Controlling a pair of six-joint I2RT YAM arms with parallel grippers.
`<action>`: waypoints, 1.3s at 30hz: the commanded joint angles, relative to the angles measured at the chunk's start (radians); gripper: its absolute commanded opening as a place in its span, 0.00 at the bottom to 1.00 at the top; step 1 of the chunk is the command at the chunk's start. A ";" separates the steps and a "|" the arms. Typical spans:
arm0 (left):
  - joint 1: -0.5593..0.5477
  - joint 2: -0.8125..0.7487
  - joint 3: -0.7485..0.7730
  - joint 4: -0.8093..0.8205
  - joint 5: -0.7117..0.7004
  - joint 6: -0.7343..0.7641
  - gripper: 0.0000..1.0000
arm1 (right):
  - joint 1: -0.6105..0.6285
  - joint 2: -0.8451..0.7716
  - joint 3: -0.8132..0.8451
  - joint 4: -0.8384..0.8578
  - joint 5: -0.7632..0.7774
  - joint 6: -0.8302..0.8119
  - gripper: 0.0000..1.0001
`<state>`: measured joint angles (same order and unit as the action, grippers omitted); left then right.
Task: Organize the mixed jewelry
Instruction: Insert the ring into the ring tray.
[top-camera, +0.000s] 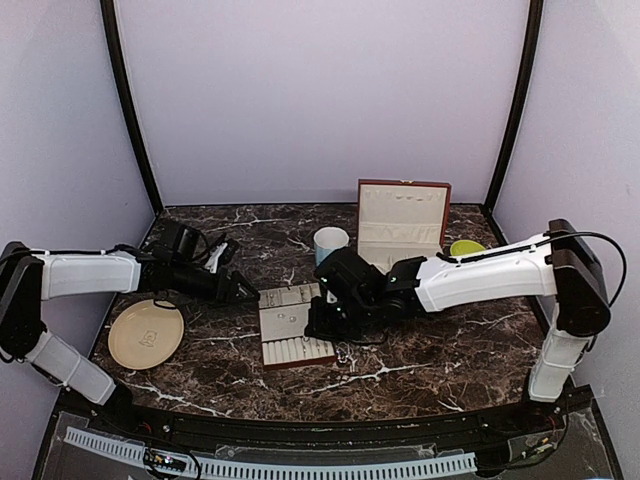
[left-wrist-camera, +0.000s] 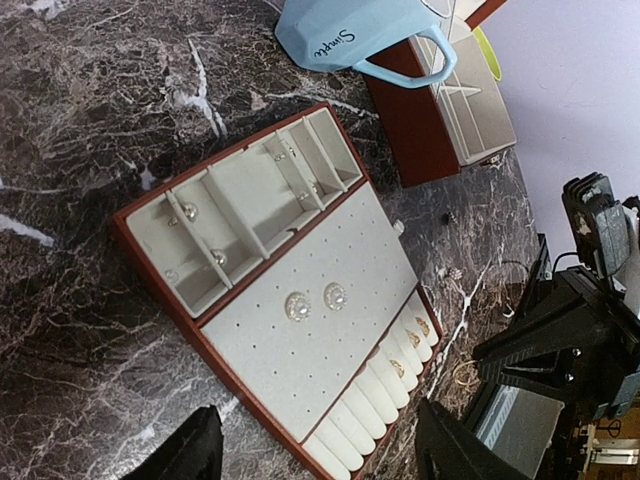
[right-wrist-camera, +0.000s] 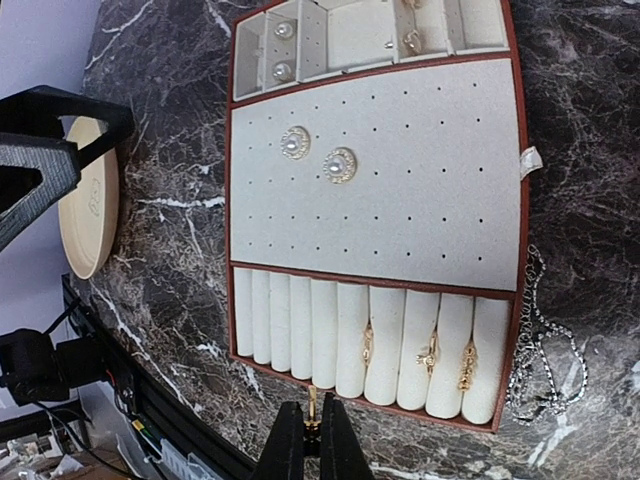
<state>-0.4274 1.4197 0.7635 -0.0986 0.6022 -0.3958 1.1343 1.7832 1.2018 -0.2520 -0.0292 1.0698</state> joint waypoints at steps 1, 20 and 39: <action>-0.001 -0.005 -0.024 0.014 0.043 0.022 0.68 | 0.013 0.041 0.076 -0.123 0.066 0.033 0.00; -0.049 0.008 -0.005 -0.031 0.034 0.059 0.67 | 0.014 0.177 0.245 -0.316 0.110 0.052 0.00; -0.053 0.027 -0.001 -0.030 0.042 0.061 0.67 | 0.020 0.224 0.277 -0.346 0.124 0.016 0.00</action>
<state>-0.4763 1.4410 0.7506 -0.1078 0.6312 -0.3504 1.1427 1.9934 1.4513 -0.5774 0.0700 1.0977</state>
